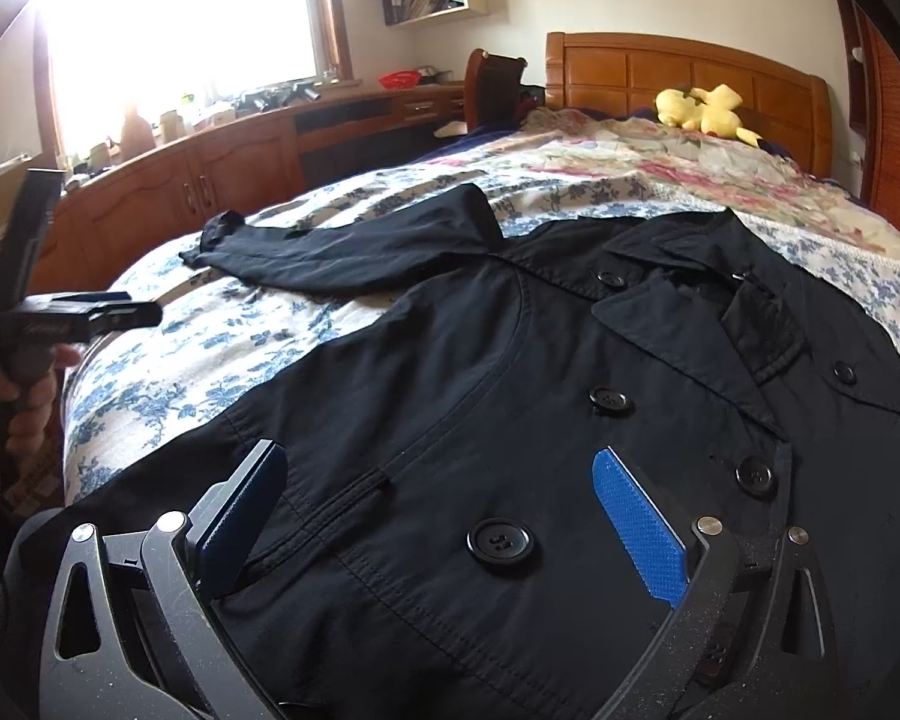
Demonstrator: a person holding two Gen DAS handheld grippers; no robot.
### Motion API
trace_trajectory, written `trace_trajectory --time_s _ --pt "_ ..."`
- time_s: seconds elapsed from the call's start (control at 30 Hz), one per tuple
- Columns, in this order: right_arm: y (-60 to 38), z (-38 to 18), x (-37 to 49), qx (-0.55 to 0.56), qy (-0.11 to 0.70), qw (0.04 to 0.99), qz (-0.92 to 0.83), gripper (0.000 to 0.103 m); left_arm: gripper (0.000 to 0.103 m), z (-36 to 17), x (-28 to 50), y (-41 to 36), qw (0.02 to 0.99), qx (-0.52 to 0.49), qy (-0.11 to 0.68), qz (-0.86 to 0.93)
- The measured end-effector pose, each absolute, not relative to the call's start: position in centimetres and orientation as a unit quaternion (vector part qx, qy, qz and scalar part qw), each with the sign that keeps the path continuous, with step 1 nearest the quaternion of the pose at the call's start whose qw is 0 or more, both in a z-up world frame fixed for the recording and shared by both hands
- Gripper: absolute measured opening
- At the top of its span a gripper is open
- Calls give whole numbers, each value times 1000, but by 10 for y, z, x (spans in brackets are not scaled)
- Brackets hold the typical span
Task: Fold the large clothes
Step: 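Reach the left tool toward the coat sleeve cuff while the right tool approaches the coat, then grasp the sleeve cuff with the left tool and fold it across the coat body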
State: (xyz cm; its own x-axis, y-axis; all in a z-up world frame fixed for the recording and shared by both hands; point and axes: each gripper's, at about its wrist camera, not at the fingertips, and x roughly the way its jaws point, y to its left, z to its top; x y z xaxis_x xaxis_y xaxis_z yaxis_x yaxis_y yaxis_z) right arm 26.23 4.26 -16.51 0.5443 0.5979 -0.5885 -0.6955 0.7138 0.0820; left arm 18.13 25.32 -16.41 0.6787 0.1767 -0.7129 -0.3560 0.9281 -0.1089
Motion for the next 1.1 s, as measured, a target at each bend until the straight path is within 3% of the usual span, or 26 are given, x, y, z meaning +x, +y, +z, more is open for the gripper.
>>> trace_trajectory --time_s 0.3,0.5,0.57,0.8,0.97,1.1 --pt "47 -167 260 -93 298 877 365 103 97 -179 223 330 894 -183 365 184" --pt "46 -166 259 -90 297 877 367 103 84 -185 245 371 883 -247 352 189" --pt "45 -166 259 -88 297 877 368 103 72 -189 252 382 876 -266 355 190" --pt "44 -165 259 -85 296 877 368 103 59 -216 263 410 842 -343 363 204" --pt "44 -165 259 -84 295 878 368 103 8 -211 272 411 843 -326 371 213" --pt "45 -165 259 -84 295 878 368 103 1 -183 279 393 862 -273 362 226"
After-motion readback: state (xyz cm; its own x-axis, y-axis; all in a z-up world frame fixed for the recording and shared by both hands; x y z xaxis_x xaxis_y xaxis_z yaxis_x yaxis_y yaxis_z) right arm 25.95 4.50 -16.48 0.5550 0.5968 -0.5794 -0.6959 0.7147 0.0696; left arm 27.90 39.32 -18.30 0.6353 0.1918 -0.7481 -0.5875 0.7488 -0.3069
